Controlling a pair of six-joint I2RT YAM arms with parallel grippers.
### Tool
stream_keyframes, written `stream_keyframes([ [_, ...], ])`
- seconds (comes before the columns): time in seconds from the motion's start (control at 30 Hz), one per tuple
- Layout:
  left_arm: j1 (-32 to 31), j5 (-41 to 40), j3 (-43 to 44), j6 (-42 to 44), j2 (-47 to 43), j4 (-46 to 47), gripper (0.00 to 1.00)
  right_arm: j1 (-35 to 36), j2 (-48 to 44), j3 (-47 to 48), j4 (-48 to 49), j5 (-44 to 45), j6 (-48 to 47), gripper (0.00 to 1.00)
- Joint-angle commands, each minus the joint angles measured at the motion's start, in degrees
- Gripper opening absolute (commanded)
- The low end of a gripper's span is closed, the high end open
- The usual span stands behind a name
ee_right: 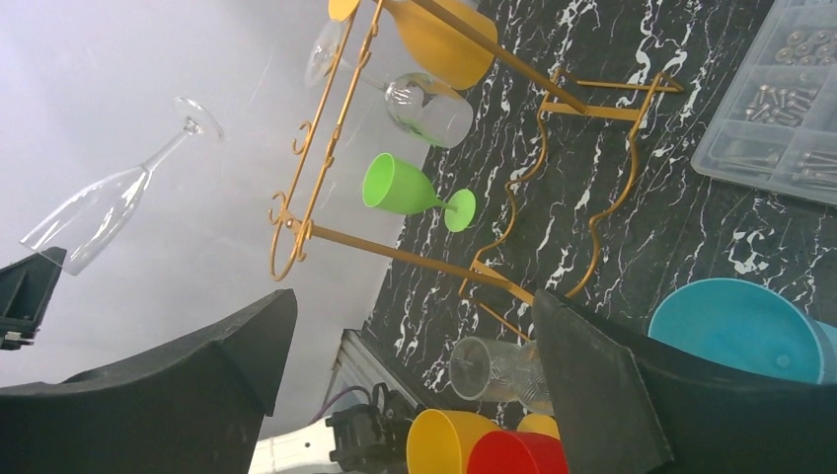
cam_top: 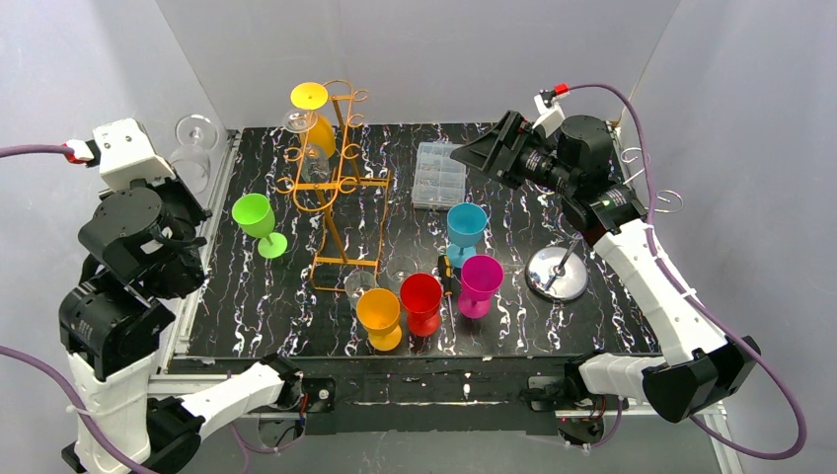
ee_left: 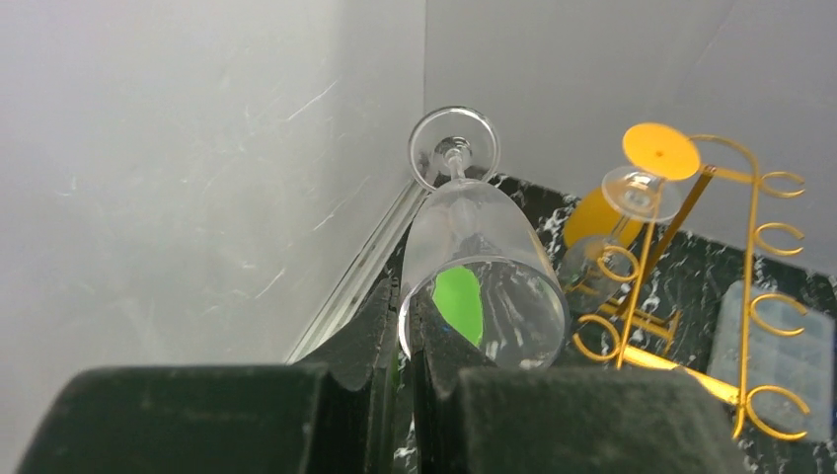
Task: Take the wine glass off the wine glass rack
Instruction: Place the wine glass at the center of the board.
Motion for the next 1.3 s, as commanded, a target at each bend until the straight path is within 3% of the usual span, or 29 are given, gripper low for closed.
stream_keyframes([
  [0.0, -0.3, 0.0, 8.4, -9.8, 3.1, -19.8, 0.00, 0.1, -0.5, 2.3, -0.3, -1.6, -2.3, 0.98],
  [0.17, -0.3, 5.6, 12.8, -17.1, 5.2, -33.3, 0.00, 0.1, -0.8, 1.0, -0.3, -1.9, -2.4, 0.98],
  [0.37, -0.3, 12.0, 9.4, -25.7, 4.0, -43.8, 0.00, 0.1, -1.1, 0.5, -1.3, -2.1, -3.3, 0.98],
  [0.57, -0.3, 16.9, -1.4, -27.9, 1.3, -43.0, 0.00, 0.1, -0.9, 0.3, -1.9, -2.7, -4.1, 0.98],
  [0.87, 1.2, 24.4, -7.3, -27.5, 4.8, -42.2, 0.00, 0.1, -0.5, 0.1, -3.8, -3.3, -6.0, 0.98],
  [1.1, 15.6, 35.5, -14.2, -19.8, 3.6, -35.7, 0.00, 0.1, -0.1, 0.2, -4.8, -4.0, -6.8, 0.98],
  [1.27, 21.8, 40.8, -16.9, -16.5, 4.4, -33.0, 0.00, 0.1, 0.1, 0.2, -5.1, -4.3, -7.1, 0.98],
])
